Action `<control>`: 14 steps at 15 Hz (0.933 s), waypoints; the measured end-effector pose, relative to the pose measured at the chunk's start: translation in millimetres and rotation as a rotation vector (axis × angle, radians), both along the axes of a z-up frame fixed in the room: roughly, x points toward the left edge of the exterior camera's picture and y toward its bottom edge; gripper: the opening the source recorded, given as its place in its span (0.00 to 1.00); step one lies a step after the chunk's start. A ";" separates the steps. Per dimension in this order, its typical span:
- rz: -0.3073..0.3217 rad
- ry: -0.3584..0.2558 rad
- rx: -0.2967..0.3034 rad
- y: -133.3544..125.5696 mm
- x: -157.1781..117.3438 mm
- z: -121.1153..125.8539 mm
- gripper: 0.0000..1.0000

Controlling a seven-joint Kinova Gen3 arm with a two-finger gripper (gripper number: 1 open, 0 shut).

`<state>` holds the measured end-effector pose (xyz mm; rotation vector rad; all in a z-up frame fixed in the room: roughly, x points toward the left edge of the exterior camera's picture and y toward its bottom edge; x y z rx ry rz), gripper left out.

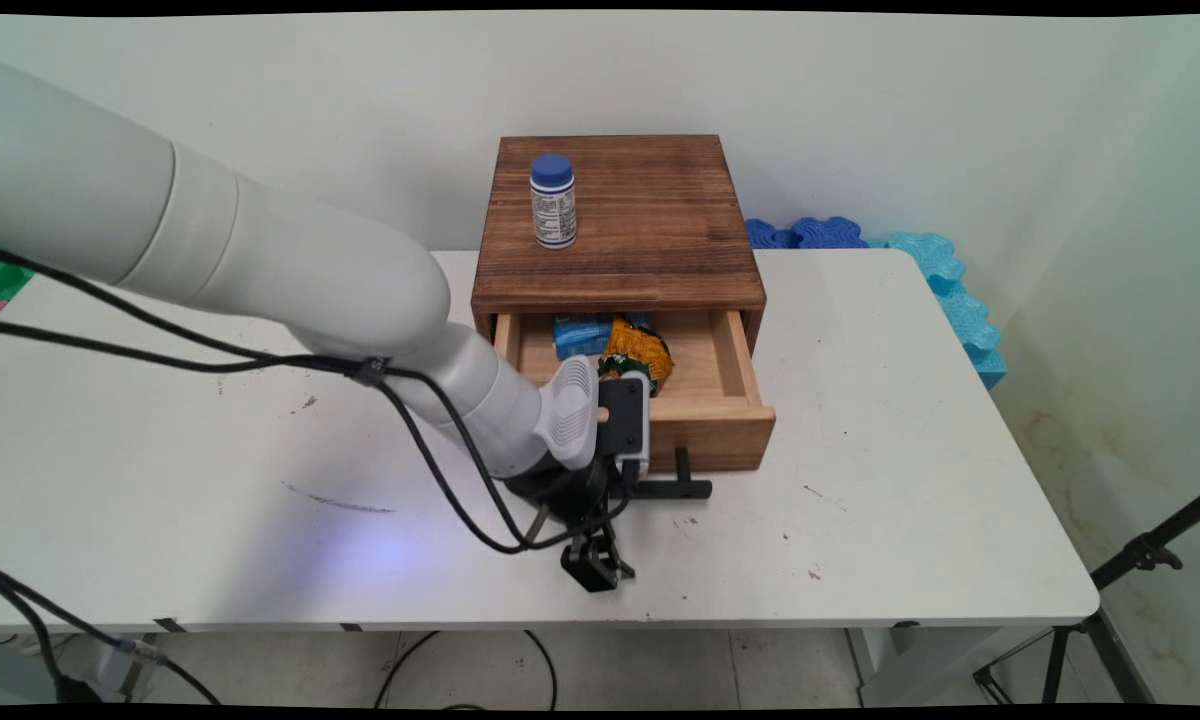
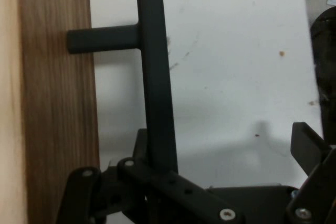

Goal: Open the drawer

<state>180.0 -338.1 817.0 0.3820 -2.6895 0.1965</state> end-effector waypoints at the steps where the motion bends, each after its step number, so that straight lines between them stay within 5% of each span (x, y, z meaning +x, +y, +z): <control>1: -0.003 -0.001 -0.001 4.2 -1.7 -0.2 1.00; 14: -0.027 0.003 0.004 44.2 -16.3 1.8 1.00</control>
